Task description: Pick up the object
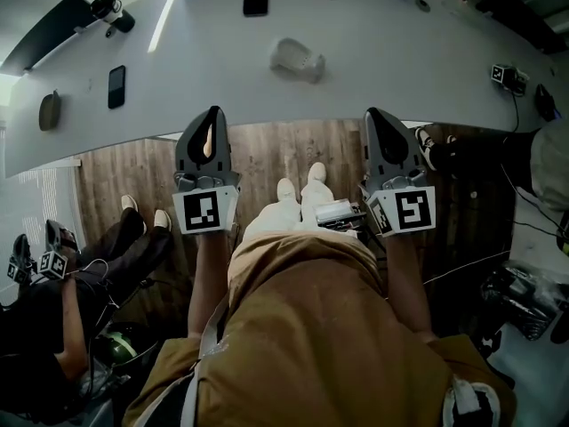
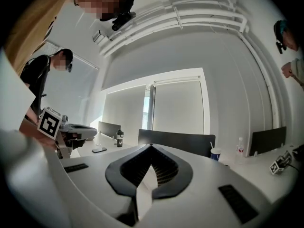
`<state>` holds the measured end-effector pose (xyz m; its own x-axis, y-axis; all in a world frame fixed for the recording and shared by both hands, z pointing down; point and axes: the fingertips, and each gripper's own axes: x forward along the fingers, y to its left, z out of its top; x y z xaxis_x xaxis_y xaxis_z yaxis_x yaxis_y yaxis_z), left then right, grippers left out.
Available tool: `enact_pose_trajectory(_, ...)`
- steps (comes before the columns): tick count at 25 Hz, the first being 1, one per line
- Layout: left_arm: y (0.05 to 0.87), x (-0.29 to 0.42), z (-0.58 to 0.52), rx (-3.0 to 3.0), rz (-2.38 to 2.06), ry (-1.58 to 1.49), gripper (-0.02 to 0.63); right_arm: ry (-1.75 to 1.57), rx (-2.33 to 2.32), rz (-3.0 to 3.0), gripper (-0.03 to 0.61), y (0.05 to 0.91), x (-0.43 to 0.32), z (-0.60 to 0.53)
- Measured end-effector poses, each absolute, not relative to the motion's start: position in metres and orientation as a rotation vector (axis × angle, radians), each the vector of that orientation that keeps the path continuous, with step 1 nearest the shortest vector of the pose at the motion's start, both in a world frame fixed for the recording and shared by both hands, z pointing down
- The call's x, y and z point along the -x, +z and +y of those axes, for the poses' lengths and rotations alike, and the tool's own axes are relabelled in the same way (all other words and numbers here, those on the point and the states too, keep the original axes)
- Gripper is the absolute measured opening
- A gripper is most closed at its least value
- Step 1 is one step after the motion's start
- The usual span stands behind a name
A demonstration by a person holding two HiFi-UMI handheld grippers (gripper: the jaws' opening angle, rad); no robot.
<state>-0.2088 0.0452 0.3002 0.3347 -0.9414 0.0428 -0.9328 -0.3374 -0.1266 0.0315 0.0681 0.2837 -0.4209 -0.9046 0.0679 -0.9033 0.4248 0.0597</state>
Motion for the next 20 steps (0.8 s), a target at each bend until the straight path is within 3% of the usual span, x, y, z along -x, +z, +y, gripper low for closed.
enact_pose_trajectory(20,0.304,0.143,-0.074,2.479,1.795,-0.210,0.009,-0.020,-1.561,-2.668,0.008,0.287,-0.081,-0.051)
